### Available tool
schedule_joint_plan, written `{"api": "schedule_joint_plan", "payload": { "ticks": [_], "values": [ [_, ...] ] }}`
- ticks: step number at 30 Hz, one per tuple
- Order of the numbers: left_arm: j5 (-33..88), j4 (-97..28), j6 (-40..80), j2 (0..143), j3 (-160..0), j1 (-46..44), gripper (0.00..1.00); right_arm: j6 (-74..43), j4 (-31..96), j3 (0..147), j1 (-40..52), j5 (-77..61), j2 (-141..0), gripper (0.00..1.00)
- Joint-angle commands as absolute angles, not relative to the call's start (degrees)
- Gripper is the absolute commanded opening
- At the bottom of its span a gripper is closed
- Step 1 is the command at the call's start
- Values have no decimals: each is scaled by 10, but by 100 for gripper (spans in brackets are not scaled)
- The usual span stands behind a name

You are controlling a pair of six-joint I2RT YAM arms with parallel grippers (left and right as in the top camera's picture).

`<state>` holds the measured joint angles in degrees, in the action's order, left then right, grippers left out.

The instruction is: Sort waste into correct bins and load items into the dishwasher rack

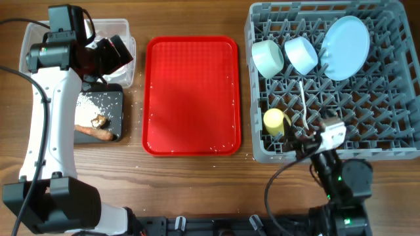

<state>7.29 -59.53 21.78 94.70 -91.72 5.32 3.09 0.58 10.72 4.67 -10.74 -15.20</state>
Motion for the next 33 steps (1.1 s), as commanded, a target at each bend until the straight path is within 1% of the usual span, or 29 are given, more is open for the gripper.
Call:
{"api": "schedule_joint_plan", "payload": {
  "ticks": [1,3,5,7,22,24,26,29,31,33],
  "values": [
    [69,-594,217,947,-922,55,100,29,-36,41,44,-116,-102,100],
    [69,-594,217,947,-922,55,100,28,-47,7,44,-116,-72,100],
    [69,-594,217,947,-922,55,100,27,-10,3,44,-121,-26,100],
    [69,-594,217,947,-922,55,100,28,-18,3,44,-121,-2,100],
    [69,-594,217,946,-922,55,100,29,-10,3,44,-120,-9,100],
    [70,-609,217,938,-922,53,100,29,-10,3,44,-120,-9,100],
    [70,-561,195,907,-916,43,100,29,-10,3,44,-120,-9,100],
    [70,-443,110,840,-858,9,100,29,-10,3,44,-120,-9,100],
    [69,-353,94,744,-755,-5,100,29,-10,3,44,-120,-9,100],
    [68,-254,94,647,-630,1,100,29,-10,3,44,-120,-9,100]
  ]
}}
